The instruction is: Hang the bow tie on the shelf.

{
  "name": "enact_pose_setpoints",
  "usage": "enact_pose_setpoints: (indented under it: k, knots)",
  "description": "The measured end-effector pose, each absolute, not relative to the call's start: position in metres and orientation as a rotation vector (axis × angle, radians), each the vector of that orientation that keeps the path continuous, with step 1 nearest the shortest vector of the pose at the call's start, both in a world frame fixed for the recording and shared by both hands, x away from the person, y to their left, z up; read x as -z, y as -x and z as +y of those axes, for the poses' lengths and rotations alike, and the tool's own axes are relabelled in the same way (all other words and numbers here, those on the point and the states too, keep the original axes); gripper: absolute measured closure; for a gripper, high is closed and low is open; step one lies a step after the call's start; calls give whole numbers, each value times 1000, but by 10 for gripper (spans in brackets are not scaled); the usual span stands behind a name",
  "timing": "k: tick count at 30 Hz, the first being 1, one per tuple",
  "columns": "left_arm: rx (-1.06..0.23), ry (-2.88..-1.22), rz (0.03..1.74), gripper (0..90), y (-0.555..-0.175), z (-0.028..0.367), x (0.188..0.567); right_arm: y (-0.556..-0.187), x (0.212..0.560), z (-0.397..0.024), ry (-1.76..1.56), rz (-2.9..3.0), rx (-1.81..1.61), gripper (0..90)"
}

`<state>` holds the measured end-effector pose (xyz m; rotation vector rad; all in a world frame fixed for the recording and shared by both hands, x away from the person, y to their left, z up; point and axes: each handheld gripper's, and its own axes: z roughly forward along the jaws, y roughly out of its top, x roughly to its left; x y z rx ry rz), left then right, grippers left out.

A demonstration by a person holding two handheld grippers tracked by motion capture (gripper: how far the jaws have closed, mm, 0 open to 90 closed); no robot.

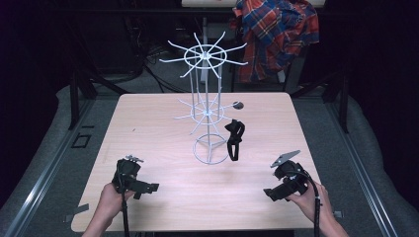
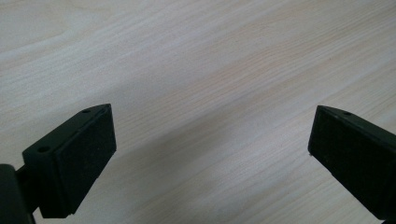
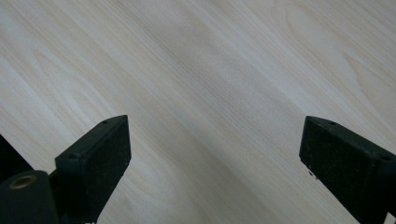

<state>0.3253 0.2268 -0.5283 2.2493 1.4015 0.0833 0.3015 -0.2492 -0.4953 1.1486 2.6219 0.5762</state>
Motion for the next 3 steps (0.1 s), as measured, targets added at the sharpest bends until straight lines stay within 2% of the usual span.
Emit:
enact_pose_setpoints:
  k: [3]
  knots:
    - [-84, -2250, 1398, 10, -325, 226, 528, -302, 496, -248, -1126, 2624, -564, 87]
